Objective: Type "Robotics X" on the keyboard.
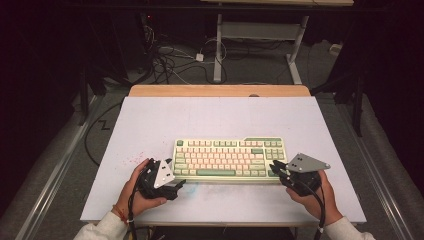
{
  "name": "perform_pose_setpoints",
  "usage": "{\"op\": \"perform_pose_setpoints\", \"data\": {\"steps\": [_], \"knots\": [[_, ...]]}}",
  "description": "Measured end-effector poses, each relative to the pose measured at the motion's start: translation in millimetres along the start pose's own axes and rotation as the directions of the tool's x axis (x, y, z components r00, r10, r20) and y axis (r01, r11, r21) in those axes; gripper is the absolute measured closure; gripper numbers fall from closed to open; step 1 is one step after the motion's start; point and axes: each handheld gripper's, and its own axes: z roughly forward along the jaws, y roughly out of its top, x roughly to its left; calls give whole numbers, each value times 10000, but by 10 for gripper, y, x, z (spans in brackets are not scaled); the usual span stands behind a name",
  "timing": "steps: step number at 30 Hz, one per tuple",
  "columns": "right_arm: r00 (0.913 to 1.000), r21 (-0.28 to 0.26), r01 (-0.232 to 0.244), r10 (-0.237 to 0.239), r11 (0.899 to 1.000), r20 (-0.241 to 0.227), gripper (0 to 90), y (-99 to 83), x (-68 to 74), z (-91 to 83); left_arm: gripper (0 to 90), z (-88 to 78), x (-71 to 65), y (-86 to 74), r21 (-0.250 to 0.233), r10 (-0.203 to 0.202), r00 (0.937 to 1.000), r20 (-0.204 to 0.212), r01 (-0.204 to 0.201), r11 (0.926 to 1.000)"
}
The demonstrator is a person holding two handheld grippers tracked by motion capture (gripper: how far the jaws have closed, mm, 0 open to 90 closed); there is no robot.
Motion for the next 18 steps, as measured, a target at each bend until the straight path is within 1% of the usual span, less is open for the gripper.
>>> {"op": "perform_pose_setpoints", "data": {"steps": [2, 4, 6, 9, 12, 17, 18], "knots": [[9998, 120, 62, -60, 9999, -185, 851, 20, -4, 54, 192, 3, -1, -3, 9, -14, 10000, 48, 14, 10000], [9996, 182, 23, -18, 9998, -269, 881, 42, -1, 96, 192, 3, -6, -2, 9, 7, 10000, 30, -7, 10000], [9993, 226, 92, -84, 9997, -360, 896, 71, 0, 146, 192, 4, -4, -1, 6, -11, 10000, 54, 11, 10000], [9988, 344, 163, -147, 9993, -476, 898, 104, 1, 231, 192, 3, -3, 0, -2, -14, 10000, 57, 14, 10000], [9981, 570, 153, -118, 9983, -607, 899, 124, 10, 328, 192, 3, -4, 0, 6, -13, 10000, 52, 13, 10000], [9968, 844, 376, -315, 9957, -733, 899, 137, 36, 457, 192, 2, -3, 0, 16, -20, 10000, 59, 20, 10000], [9967, 934, 361, -290, 9950, -757, 899, 136, 40, 481, 192, 2, -3, 0, 20, -30, 10000, 37, 30, 10000]]}}
